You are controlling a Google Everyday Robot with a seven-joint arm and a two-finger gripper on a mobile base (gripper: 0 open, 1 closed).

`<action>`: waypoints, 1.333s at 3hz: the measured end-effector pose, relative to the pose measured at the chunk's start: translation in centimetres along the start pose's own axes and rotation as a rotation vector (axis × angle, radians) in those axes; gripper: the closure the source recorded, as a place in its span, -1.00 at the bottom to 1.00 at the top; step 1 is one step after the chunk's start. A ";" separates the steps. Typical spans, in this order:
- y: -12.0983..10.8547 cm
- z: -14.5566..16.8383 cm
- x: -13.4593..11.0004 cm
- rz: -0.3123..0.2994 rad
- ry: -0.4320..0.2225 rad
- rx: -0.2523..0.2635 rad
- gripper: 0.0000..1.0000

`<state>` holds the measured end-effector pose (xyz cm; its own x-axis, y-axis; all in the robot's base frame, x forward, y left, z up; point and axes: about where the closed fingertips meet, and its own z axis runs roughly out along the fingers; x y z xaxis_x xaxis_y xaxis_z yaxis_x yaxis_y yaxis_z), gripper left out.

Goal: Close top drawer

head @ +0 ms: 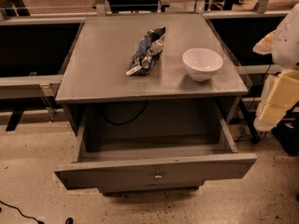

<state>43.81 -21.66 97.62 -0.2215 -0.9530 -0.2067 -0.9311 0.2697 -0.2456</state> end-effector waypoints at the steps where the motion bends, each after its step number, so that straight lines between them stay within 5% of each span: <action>1: 0.0 0.0 0.0 0.000 0.000 0.000 -1.00; 3: 2.3 7.2 0.2 -0.036 -0.105 -0.135 -1.00; 4: 7.9 16.4 0.5 -0.089 -0.196 -0.229 -0.50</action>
Offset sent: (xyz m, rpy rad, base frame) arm 0.0096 -0.0024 -0.0645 0.0817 0.1511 0.0437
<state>41.08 -17.72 80.08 -0.0964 -0.9208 -0.3778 -0.9904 0.1266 -0.0557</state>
